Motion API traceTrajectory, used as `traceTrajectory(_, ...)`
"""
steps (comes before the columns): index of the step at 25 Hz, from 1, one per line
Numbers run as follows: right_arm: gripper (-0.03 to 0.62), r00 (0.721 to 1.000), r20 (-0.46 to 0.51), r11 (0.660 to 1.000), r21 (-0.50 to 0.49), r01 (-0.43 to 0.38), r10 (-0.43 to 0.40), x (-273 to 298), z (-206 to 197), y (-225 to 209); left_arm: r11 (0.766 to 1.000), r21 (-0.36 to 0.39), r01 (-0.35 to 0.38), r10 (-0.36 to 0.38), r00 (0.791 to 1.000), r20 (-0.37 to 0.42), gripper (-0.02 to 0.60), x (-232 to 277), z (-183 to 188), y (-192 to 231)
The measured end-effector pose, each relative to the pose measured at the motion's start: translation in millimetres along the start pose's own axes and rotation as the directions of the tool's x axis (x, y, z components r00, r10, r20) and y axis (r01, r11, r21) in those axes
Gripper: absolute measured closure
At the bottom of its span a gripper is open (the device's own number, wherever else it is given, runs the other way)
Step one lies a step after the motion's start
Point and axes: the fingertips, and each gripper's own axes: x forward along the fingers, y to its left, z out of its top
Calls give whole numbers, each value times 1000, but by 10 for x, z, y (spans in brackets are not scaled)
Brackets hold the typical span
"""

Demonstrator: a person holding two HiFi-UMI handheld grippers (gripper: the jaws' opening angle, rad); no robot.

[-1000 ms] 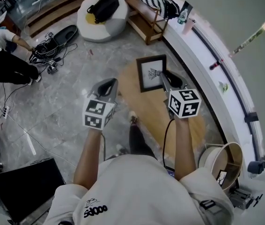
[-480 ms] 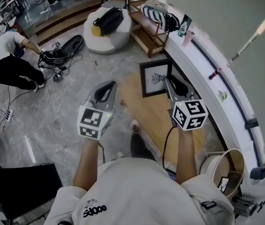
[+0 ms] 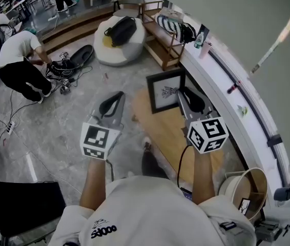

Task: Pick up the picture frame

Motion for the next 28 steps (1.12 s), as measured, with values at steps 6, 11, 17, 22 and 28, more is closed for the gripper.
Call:
traceTrajectory(6,520,999,32,1000,-19,4,-3,-133,93,53,1000,-8,-12,12,1000,-4,571,-89,1,-29)
traceTrajectory(11,520,999,32,999,-32,-4,5,-157,89,106,1000,-9,-11,11,1000,4,571,-104,-1,-19)
traceTrajectory(17,520,1000,14,1000,-29,-5,5,-152,27,118,1000,-14,-8,8,1000,-8,571,-114,-49,-34)
traceTrajectory(22,520,1000,10,1000,-31,-5,6,-122,1,141,1000,-12,-9,9,1000,0,571,-124,-33,-5)
traceTrajectory(28,520,1000,6,999,-34,-12,12,-101,-24,173,1000,-16,-13,13,1000,-7,571,-148,-89,18)
